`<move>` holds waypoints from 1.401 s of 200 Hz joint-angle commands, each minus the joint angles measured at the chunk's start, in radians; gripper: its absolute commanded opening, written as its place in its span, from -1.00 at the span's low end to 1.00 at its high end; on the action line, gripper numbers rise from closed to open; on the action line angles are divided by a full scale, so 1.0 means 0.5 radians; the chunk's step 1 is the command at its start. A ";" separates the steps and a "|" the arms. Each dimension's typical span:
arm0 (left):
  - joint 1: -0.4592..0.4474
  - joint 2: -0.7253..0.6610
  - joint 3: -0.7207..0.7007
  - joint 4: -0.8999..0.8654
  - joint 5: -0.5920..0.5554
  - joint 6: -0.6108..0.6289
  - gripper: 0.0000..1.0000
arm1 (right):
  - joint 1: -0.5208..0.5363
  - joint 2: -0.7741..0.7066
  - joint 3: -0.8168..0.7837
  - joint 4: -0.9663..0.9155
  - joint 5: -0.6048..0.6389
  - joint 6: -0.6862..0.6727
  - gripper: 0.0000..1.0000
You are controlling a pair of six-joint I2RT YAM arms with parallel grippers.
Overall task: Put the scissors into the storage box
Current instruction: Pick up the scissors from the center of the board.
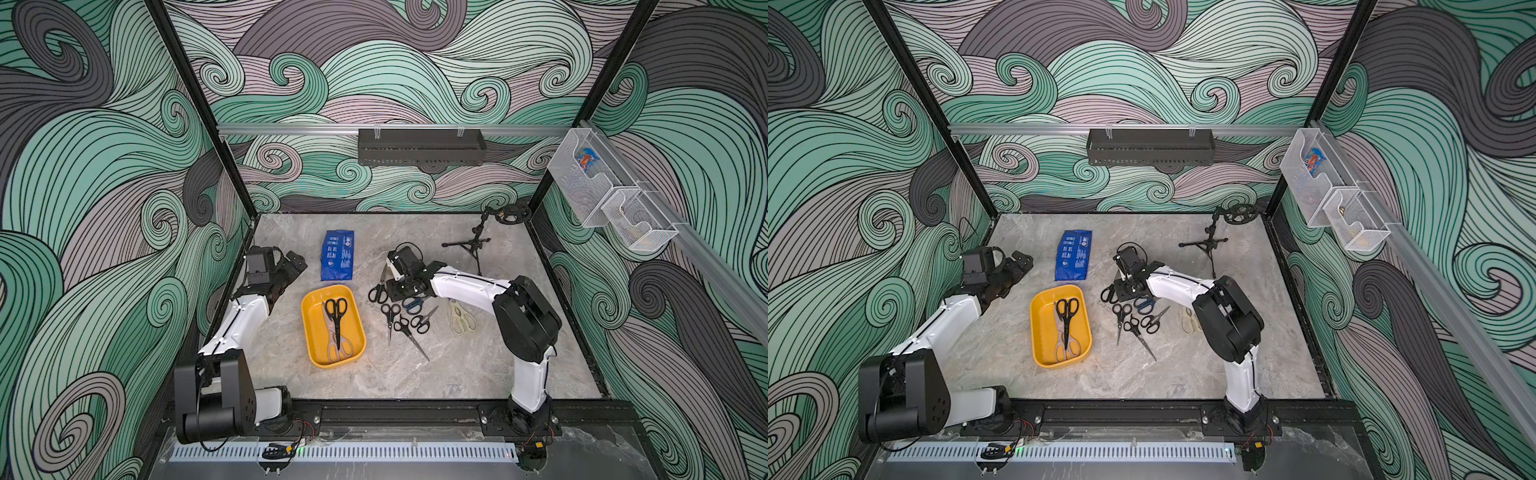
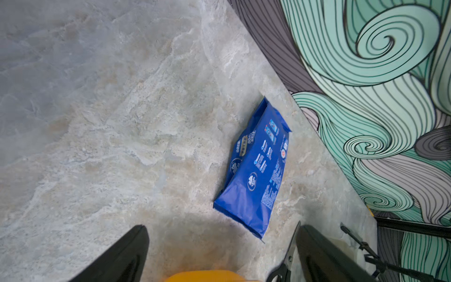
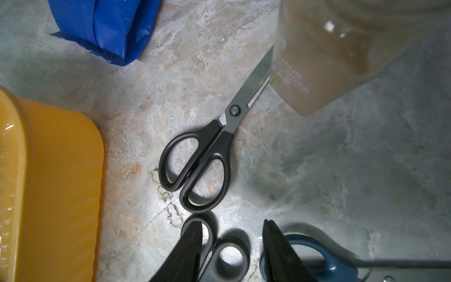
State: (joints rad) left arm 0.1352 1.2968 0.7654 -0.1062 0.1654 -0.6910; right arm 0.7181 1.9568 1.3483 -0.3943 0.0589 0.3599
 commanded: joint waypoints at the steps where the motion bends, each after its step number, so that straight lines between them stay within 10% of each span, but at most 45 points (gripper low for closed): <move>1: 0.009 -0.046 -0.072 -0.122 0.017 0.090 0.97 | 0.051 0.069 0.069 -0.032 0.046 0.001 -0.12; 280: 0.039 -0.086 -0.122 -0.218 0.050 0.172 0.97 | 0.131 0.512 0.312 -0.122 0.327 -0.229 -0.85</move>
State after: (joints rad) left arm 0.1474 1.2655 0.6903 -0.1905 0.1905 -0.6205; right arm 0.7761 2.1517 1.5040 -0.4145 0.2127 0.2867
